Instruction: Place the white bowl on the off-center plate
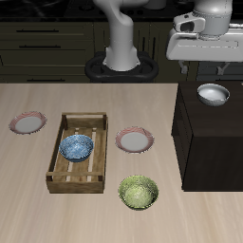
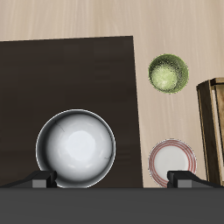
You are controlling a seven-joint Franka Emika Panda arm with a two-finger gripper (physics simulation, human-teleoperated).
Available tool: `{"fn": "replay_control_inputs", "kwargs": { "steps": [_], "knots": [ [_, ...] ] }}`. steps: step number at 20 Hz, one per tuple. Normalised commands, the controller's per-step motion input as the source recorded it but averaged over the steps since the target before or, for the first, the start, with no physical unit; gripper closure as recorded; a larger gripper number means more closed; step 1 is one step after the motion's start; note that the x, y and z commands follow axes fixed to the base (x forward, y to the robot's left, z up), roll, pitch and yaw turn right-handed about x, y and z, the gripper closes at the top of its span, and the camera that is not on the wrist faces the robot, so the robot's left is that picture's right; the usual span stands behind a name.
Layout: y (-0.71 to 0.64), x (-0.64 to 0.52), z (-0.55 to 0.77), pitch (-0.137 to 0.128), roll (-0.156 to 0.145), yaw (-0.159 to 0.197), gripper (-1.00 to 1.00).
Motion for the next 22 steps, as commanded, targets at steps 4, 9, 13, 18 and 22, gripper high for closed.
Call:
{"fn": "replay_control_inputs", "kwargs": {
  "steps": [4, 9, 13, 18, 22],
  "knots": [
    [-0.01, 0.05, -0.23, 0.019, -0.013, 0.017, -1.0],
    [-0.01, 0.0, -0.21, 0.032, -0.01, 0.002, -1.0],
    [-0.01, -0.02, -0.24, 0.029, -0.004, 0.013, -1.0],
    [-0.05, -0.03, -0.24, 0.047, 0.012, -0.007, -1.0],
    [-0.08, -0.03, -0.1, 0.009, 0.001, 0.003, -1.0]
  ]
}}
